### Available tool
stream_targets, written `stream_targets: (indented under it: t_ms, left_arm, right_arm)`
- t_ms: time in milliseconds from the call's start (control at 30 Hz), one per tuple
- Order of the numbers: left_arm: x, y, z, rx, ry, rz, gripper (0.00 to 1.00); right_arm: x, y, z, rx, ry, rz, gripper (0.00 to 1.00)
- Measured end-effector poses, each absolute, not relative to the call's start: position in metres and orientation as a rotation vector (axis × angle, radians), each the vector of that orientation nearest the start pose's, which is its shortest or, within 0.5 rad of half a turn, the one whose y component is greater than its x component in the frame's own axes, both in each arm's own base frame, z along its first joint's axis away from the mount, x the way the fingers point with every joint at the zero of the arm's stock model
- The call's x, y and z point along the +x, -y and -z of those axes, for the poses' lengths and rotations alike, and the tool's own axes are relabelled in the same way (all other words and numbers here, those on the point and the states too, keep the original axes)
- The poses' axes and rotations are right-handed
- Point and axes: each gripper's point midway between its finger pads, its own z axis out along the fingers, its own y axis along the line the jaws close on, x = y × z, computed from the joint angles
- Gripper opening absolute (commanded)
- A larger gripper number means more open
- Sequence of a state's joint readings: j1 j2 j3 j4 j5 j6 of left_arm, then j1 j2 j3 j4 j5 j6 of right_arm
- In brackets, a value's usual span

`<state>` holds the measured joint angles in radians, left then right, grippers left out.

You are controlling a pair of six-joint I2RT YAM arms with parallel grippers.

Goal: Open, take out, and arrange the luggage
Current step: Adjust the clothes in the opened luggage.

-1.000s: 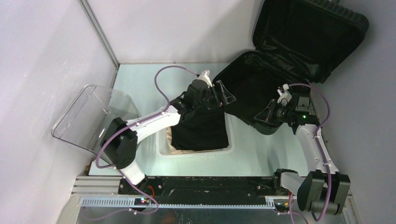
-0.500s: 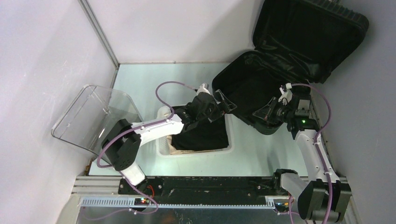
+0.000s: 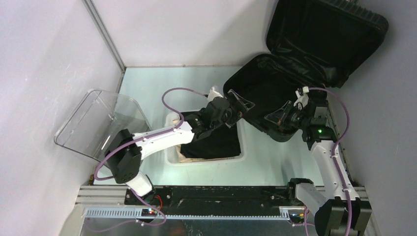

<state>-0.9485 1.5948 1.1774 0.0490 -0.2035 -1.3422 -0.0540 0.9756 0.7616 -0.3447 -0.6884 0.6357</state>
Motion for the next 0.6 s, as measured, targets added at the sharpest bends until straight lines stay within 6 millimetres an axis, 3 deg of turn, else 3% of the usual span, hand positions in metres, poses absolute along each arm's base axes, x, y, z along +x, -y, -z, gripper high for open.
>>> stream_targets:
  t_ms: [133,300,433,533,567,600]
  left_arm:
    - [0.292,0.420,-0.224,-0.624,-2.100,1.252,1.00]
    - [0.293,0.440,-0.202,-0.653,-2.146,1.235,1.00]
    - [0.295,0.445,-0.192,-0.673,-2.156,1.235,0.92]
    - [0.298,0.447,-0.194,-0.677,-2.136,1.254,0.73]
    - [0.300,0.447,-0.196,-0.676,-2.122,1.262,0.55]
    - [0.303,0.447,-0.199,-0.679,-2.106,1.269,0.45]
  right_arm:
    - [0.274,-0.121,-0.211,0.313,-2.143,-1.083,0.00]
    - [0.272,-0.125,-0.209,0.309,-2.156,-1.078,0.00]
    - [0.270,-0.125,-0.206,0.293,-2.169,-1.055,0.00]
    - [0.265,-0.128,-0.202,0.253,-2.191,-1.048,0.00]
    - [0.264,-0.129,-0.201,0.244,-2.196,-1.045,0.01]
    - [0.263,-0.129,-0.200,0.236,-2.201,-1.044,0.05]
